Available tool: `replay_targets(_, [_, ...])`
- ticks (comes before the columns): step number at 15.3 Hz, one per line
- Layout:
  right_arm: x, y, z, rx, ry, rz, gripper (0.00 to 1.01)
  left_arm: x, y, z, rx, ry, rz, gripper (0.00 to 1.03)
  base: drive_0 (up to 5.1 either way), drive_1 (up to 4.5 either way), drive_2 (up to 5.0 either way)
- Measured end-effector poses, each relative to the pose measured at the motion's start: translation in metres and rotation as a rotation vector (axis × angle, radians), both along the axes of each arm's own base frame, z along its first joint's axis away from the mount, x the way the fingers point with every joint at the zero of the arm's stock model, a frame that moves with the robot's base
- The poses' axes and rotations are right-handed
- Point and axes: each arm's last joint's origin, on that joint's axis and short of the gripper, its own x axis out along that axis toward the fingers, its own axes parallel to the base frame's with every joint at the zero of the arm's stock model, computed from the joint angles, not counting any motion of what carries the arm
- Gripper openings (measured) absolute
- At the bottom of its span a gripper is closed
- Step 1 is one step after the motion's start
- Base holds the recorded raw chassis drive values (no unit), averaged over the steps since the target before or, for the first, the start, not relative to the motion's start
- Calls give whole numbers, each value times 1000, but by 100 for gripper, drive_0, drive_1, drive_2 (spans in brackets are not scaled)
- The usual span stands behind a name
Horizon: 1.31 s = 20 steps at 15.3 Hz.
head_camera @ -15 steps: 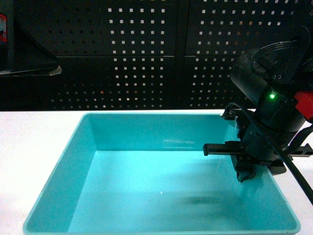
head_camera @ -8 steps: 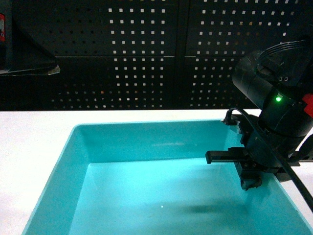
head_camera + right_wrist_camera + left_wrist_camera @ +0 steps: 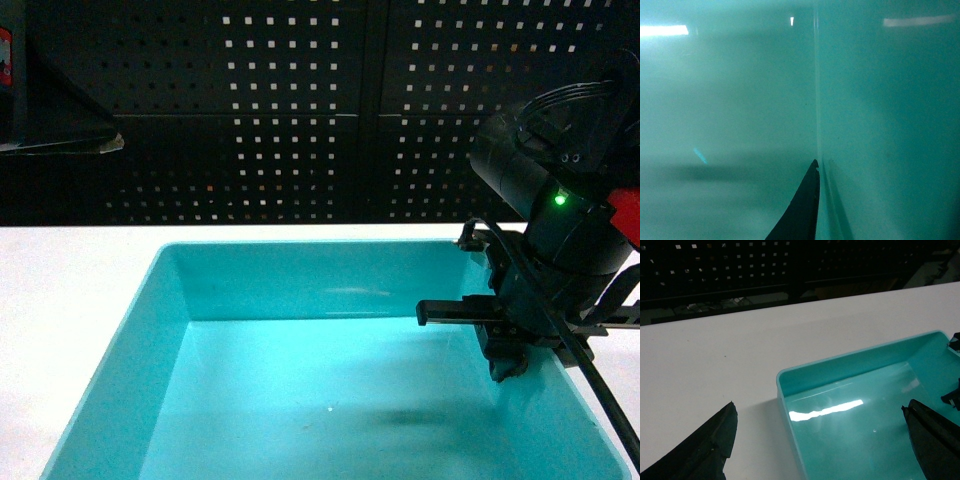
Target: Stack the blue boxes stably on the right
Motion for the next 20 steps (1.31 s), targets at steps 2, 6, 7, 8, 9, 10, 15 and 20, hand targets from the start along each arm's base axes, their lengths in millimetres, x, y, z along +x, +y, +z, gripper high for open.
replay_targets(2, [1, 1, 0, 7, 1, -7, 7, 0, 0, 0, 0, 0, 0, 98, 0, 0, 0])
replay_targets(6, [2, 0, -2, 24, -30, -11, 7, 0, 0, 0, 0, 0, 0, 98, 0, 0, 0])
replay_targets(7, [2, -1, -2, 24, -30, -13, 7, 0, 0, 0, 0, 0, 0, 98, 0, 0, 0])
replay_targets(8, [2, -1, -2, 24, -30, -13, 7, 0, 0, 0, 0, 0, 0, 98, 0, 0, 0])
replay_targets(9, [2, -1, -2, 24, -30, -13, 7, 1, 0, -1, 9, -4, 0, 98, 0, 0, 0])
replay_targets(10, [2, -1, -2, 24, -30, -13, 7, 3, -1, -2, 34, 3, 12, 98, 0, 0, 0])
replay_targets(15, [2, -1, -1, 24, -31, -13, 7, 20, -29, -13, 86, 183, -10, 98, 0, 0, 0])
replay_targets(20, [2, -2, -2, 24, -32, -13, 7, 24, -59, -24, 77, 416, -54, 98, 0, 0, 0])
